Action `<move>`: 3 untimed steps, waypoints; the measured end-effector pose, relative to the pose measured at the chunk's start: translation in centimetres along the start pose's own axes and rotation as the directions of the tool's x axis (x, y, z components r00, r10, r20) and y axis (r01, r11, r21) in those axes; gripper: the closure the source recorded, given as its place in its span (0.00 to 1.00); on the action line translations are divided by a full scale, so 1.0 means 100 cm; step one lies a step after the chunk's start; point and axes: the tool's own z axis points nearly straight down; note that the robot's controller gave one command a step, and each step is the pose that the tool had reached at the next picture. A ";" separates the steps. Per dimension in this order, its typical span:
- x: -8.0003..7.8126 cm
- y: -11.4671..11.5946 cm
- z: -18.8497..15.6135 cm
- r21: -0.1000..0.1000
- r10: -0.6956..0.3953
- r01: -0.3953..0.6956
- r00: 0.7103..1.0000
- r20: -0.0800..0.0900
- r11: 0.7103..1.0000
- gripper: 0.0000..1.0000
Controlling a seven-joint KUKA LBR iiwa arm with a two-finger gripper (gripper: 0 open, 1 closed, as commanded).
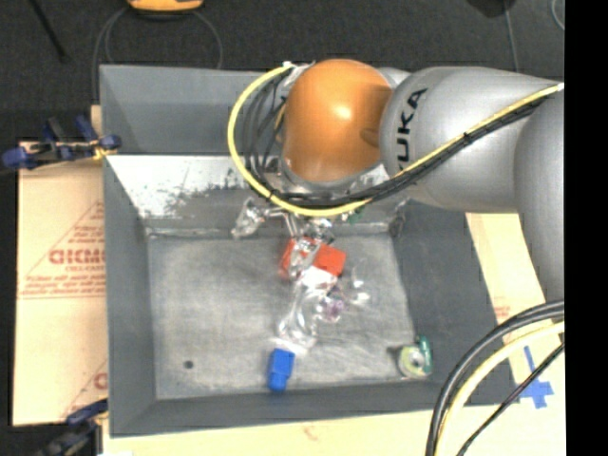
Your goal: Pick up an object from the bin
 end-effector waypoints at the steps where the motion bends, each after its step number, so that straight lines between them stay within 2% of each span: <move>1: -0.055 0.083 0.065 -0.004 0.072 -0.072 0.997 0.003 0.997 0.00; 2: 0.075 -0.001 0.039 -0.003 0.010 -0.010 1.000 -0.005 1.000 0.00; 3: 0.129 -0.051 0.069 -0.012 0.220 -0.220 0.976 0.004 0.976 0.00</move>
Offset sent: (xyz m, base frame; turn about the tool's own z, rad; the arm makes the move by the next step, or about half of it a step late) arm -0.0353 0.1045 -0.0757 0.0704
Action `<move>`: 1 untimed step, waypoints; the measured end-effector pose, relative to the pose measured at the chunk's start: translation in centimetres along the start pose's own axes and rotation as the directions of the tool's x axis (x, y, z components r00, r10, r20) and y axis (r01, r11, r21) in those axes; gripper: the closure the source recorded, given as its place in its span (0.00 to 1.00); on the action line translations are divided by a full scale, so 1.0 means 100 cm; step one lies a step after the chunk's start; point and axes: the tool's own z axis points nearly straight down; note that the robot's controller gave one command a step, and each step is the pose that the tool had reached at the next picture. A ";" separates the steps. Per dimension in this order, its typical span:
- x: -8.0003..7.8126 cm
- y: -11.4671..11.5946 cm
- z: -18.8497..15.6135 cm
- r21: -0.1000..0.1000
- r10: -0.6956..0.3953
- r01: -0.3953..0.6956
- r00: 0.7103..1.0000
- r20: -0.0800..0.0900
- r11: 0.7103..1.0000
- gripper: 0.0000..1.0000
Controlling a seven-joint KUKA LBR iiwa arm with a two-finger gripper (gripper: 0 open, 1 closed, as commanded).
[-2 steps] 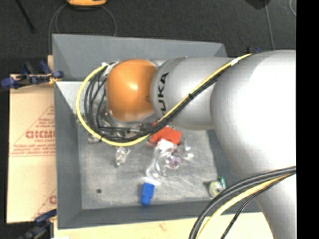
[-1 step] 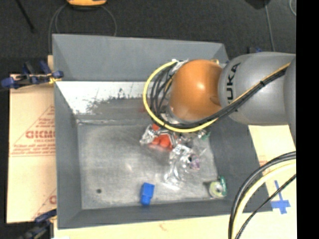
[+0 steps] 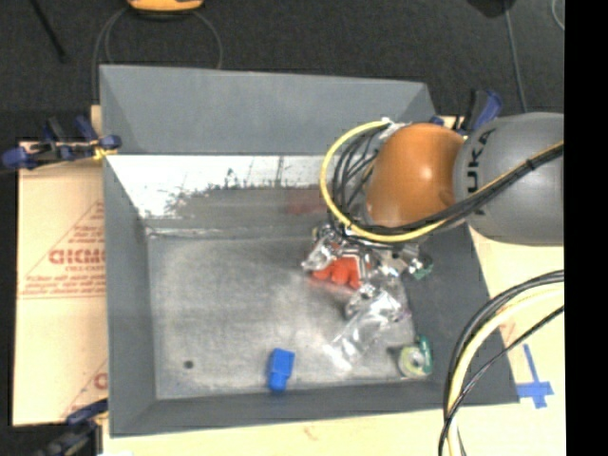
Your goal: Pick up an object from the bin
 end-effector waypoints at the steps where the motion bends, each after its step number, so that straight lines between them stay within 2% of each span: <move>1: 0.004 -0.006 -0.002 0.010 0.003 -0.003 1.000 -0.008 1.000 1.00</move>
Offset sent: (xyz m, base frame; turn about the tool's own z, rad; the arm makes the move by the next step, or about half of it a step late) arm 0.0000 0.0000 0.0000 0.0000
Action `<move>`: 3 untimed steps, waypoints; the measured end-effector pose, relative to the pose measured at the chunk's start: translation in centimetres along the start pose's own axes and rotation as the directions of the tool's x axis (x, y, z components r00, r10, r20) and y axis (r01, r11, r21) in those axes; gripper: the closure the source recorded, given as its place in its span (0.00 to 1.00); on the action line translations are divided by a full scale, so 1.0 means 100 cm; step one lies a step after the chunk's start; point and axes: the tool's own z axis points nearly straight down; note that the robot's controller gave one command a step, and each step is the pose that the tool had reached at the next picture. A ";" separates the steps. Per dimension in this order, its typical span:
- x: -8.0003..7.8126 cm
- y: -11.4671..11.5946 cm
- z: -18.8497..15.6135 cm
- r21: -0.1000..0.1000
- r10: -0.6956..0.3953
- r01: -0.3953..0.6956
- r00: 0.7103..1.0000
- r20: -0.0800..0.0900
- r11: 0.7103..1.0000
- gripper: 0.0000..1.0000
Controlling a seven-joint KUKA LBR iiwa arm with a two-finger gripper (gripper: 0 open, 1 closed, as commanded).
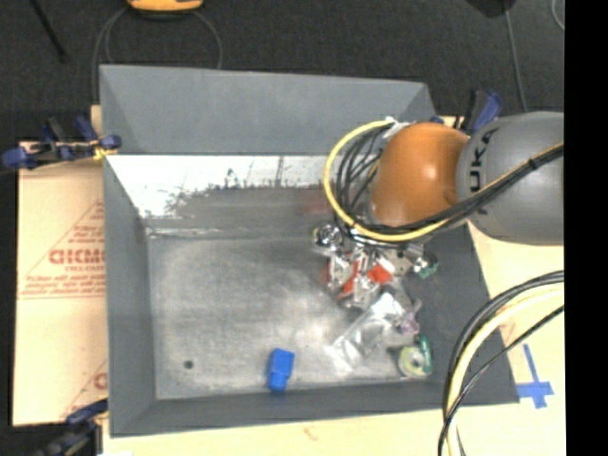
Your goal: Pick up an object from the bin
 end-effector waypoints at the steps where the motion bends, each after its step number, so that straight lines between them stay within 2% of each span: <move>1: 0.009 -0.019 -0.004 -0.002 -0.006 0.006 1.000 0.003 1.000 1.00; 3: 0.009 -0.018 -0.004 -0.003 -0.002 0.002 1.000 0.003 1.000 1.00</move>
Offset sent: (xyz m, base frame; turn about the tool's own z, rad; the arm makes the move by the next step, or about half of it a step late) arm 0.0019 -0.0198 0.0005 -0.0101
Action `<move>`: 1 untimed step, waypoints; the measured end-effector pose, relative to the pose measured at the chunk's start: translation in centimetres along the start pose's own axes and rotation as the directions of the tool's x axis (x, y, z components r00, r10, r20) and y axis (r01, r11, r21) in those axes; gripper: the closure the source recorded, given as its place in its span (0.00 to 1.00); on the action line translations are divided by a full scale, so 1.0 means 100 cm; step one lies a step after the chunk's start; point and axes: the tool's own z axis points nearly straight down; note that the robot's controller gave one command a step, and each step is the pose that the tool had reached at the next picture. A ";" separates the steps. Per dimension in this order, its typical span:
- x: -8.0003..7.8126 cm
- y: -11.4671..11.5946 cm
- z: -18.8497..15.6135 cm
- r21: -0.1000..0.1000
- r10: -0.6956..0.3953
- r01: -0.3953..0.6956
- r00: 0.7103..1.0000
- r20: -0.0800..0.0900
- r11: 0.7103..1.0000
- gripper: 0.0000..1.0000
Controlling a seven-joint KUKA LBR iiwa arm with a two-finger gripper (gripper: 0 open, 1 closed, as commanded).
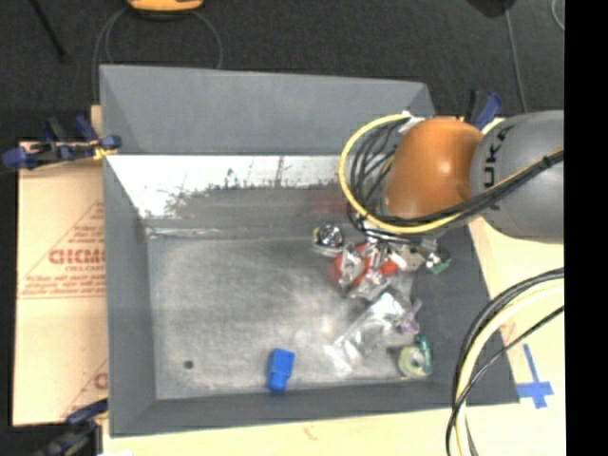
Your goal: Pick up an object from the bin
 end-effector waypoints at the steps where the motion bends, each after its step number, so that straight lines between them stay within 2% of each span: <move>1: 0.000 0.000 0.000 0.000 0.002 -0.002 1.000 0.000 1.000 1.00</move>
Offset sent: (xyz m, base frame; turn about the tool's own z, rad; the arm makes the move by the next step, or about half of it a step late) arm 0.0000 0.0000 0.0000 0.0000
